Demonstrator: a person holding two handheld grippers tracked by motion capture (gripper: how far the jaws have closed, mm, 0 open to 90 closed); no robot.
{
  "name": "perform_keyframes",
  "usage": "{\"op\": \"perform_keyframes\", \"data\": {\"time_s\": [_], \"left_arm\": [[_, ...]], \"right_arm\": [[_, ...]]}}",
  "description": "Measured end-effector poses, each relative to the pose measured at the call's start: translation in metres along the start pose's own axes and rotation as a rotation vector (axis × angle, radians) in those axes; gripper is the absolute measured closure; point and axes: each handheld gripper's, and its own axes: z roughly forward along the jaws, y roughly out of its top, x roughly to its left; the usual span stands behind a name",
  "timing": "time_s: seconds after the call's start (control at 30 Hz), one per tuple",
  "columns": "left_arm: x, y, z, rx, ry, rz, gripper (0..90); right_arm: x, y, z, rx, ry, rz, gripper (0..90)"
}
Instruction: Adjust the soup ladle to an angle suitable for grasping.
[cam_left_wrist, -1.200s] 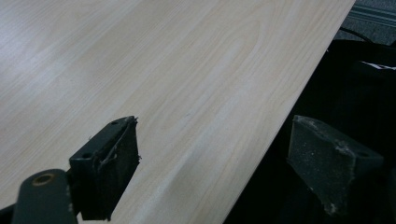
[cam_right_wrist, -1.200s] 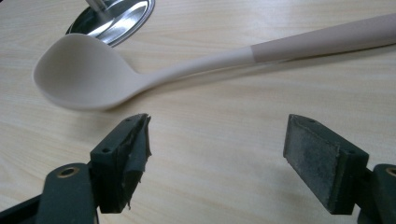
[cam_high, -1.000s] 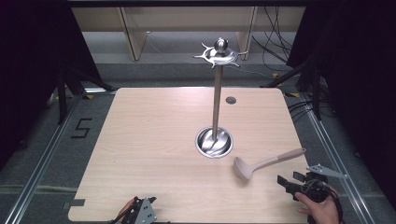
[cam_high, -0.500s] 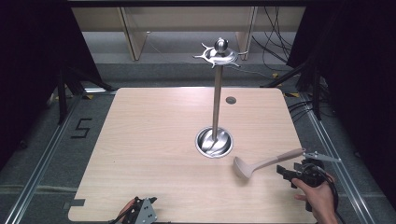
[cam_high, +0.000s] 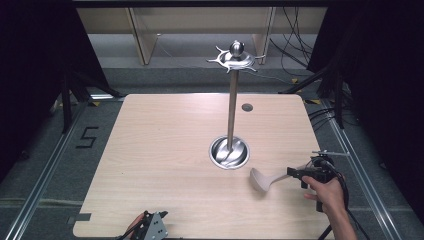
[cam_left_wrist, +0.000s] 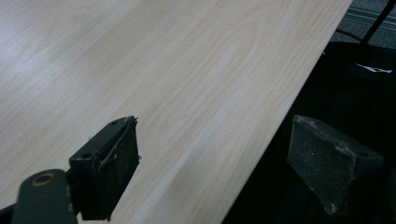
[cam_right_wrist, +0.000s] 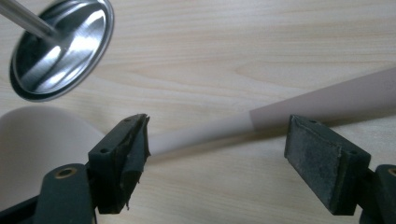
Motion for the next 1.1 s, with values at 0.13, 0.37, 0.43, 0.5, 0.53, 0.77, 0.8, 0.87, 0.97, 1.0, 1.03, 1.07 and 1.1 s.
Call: {"op": "perform_keyframes", "data": {"time_s": [0.13, 0.37, 0.43, 0.5, 0.53, 0.77, 0.8, 0.87, 0.97, 1.0, 1.03, 1.07, 1.1], "left_arm": [[-0.001, 0.000, 0.001, 0.001, -0.003, 0.003, 15.5], [-0.001, 0.002, -0.001, 0.003, 0.004, 0.032, 15.5], [-0.001, 0.002, -0.001, -0.003, 0.007, 0.027, 15.5], [-0.001, 0.001, 0.000, -0.013, -0.004, 0.013, 15.5], [-0.001, 0.002, -0.001, -0.015, 0.000, 0.016, 15.5], [-0.001, 0.002, -0.001, -0.005, -0.001, 0.031, 15.5], [-0.002, 0.002, 0.000, -0.010, -0.003, 0.023, 15.5], [-0.002, 0.002, -0.001, -0.011, -0.004, 0.023, 15.6], [-0.002, 0.002, 0.000, -0.008, -0.005, 0.024, 15.6], [-0.001, 0.002, 0.000, -0.008, 0.008, 0.029, 15.5], [-0.001, 0.002, -0.001, -0.006, 0.006, 0.031, 15.6], [-0.002, 0.002, -0.001, -0.006, 0.004, 0.031, 15.6], [-0.002, 0.002, 0.000, -0.008, -0.006, 0.025, 15.6]], "right_arm": [[-0.006, 0.004, 0.005, 0.051, 0.090, 0.005, 23.9], [-0.011, 0.004, 0.010, 0.081, 0.086, 0.001, 24.8], [-0.008, 0.002, 0.016, 0.024, 0.048, 0.022, 24.8], [-0.011, 0.006, 0.012, 0.093, 0.084, 0.002, 25.5], [-0.012, 0.008, 0.013, 0.093, 0.077, 0.002, 26.0], [-0.008, 0.008, 0.014, 0.126, 0.089, 0.059, 25.9], [-0.011, 0.008, 0.014, 0.130, 0.091, 0.017, 25.8], [-0.007, 0.008, 0.015, 0.153, 0.051, 0.054, 25.7], [-0.016, 0.009, 0.019, 0.140, 0.055, -0.023, 25.2], [-0.017, 0.009, 0.020, 0.140, 0.043, -0.041, 24.4], [-0.015, 0.010, 0.019, 0.156, 0.051, -0.009, 24.2], [-0.010, 0.012, 0.020, 0.158, 0.039, 0.036, 24.5], [-0.010, 0.012, 0.020, 0.158, 0.039, 0.036, 24.5]]}}
